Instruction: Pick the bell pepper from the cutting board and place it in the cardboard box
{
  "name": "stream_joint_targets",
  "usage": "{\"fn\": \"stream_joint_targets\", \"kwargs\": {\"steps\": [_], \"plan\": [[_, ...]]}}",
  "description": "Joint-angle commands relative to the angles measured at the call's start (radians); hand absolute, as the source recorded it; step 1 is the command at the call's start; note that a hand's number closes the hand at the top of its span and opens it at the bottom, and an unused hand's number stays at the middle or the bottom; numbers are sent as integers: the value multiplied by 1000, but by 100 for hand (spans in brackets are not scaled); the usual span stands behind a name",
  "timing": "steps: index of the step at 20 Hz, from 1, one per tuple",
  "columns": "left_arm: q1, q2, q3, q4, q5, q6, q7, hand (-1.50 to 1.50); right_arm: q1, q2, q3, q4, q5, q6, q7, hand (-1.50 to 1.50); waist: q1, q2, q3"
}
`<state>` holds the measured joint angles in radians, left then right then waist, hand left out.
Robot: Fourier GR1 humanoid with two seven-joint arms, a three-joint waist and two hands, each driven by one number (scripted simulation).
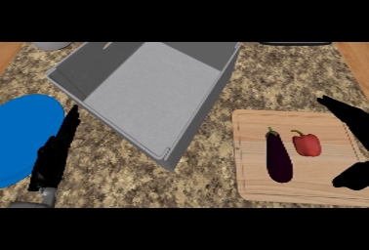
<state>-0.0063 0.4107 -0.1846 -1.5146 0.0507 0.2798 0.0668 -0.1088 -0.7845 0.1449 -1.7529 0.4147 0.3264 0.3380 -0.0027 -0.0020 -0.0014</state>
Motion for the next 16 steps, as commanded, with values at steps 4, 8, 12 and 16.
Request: {"fn": "stream_joint_targets", "kwargs": {"steps": [4, 8, 12, 16], "plan": [[8, -70, -24, -44, -87, 17, 38, 0, -3, 126, 34, 3, 141, 19, 115, -150, 4, 2, 1], [8, -39, 55, -42, -72, -57, 54, 0, 49, 159, -3, -42, 189, 52, 122, -150, 2, 1, 1], [71, -40, 83, -124, -76, -71, 57, 0, 56, 151, -39, 22, 228, 76, 55, -150, 4, 1, 1], [-89, -77, 135, 82, -79, -123, 8, 0, 41, 209, -54, 56, 264, 68, 20, -150, -2, 2, 1]]}}
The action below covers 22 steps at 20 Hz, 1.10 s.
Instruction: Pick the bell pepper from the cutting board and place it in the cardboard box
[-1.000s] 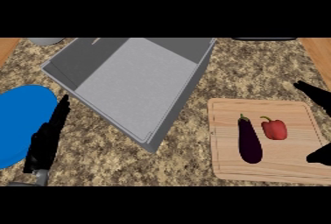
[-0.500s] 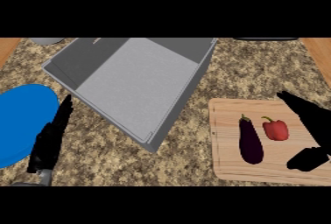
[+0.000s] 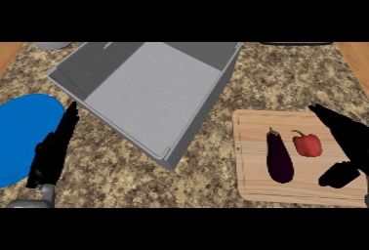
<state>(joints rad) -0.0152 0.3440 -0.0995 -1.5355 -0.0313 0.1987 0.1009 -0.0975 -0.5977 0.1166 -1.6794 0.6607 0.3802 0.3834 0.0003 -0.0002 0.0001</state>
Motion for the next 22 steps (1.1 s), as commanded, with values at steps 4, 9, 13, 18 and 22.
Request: {"fn": "stream_joint_targets", "kwargs": {"steps": [4, 9, 13, 18, 22], "plan": [[59, -81, -20, -30, -67, 8, -6, 0, 60, 80, 2, 4, 105, -31, -49, -150, 1, 0, 0], [46, -48, 73, -8, -59, -67, -36, 0, -4, 107, -73, 95, 133, -6, -95, -150, 2, 0, 0], [27, -84, 79, 13, -76, -80, -22, 0, 56, 101, -113, 39, 142, 4, -157, -150, -1, 0, 0], [40, -136, 64, -8, -131, -56, -21, 0, -5, 173, -98, 120, 206, -14, -143, -150, 1, 0, 0], [6, -63, 156, 2, -72, -149, -15, 0, -64, 222, -77, 206, 251, -44, -145, -150, 3, 1, 0]]}}
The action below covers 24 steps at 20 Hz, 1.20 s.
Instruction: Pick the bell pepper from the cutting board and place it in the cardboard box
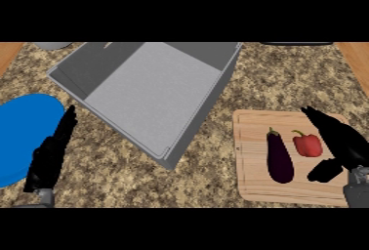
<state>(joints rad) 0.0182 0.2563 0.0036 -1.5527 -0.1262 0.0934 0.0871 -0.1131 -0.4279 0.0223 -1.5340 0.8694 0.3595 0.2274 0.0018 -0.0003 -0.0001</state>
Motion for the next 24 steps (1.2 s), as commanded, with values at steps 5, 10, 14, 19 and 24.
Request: {"fn": "stream_joint_targets", "kwargs": {"steps": [5, 10, 14, 19, 24], "plan": [[38, -41, 1, -62, -30, -17, 16, 0, 34, 2, -12, 31, 66, 13, -48, -150, 0, -1, 0], [-35, -36, 45, 0, -33, -52, 33, 0, -17, 65, -17, 90, 74, 27, -48, 150, -1, 0, 0], [-3, -85, 3, -43, -78, -3, 36, 0, -8, 80, 13, 88, 152, -116, -83, 150, -1, 0, 0], [-9, -56, 35, -38, -67, -28, 40, 0, -2, 38, -26, 147, 223, -287, -158, 150, 0, 0, 0], [-4, -33, 72, 22, -29, -75, -41, 0, -202, 87, 28, 222, 238, -224, -156, 150, 15, 4, 0]]}}
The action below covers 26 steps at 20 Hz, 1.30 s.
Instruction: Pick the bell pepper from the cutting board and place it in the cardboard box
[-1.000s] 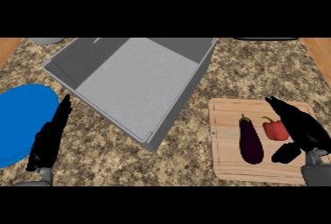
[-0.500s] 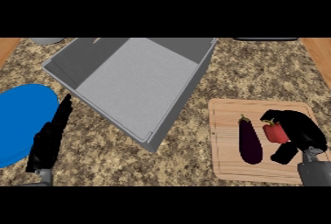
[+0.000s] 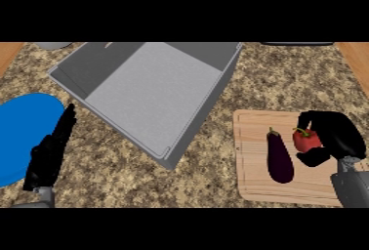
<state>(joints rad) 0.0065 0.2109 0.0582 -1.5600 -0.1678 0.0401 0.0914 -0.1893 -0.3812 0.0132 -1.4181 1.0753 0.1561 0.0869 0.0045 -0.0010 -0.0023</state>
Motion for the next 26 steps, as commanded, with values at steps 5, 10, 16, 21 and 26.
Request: {"fn": "stream_joint_targets", "kwargs": {"steps": [5, 10, 16, 21, 26], "plan": [[-6, -10, -39, -37, -5, -28, 7, 0, -444, 58, 47, 391, 13, 68, -94, 150, 67, 16, 4], [-1, -12, -26, 2, -25, -10, -12, 0, -659, 103, 14, 608, 60, -53, -112, 150, 36, 10, 3], [87, -34, -43, -74, -40, 7, -13, 0, -671, 122, -58, 550, -67, -51, -247, 150, 17, 0, 3], [12, -32, -22, -9, -38, 13, 10, 0, -766, 174, -170, 460, -281, 66, -337, 150, -3, -4, 3], [24, -16, 5, -51, -3, -15, 35, 0, -845, 197, -204, 471, -362, 124, -349, 150, 9, 0, 3]]}}
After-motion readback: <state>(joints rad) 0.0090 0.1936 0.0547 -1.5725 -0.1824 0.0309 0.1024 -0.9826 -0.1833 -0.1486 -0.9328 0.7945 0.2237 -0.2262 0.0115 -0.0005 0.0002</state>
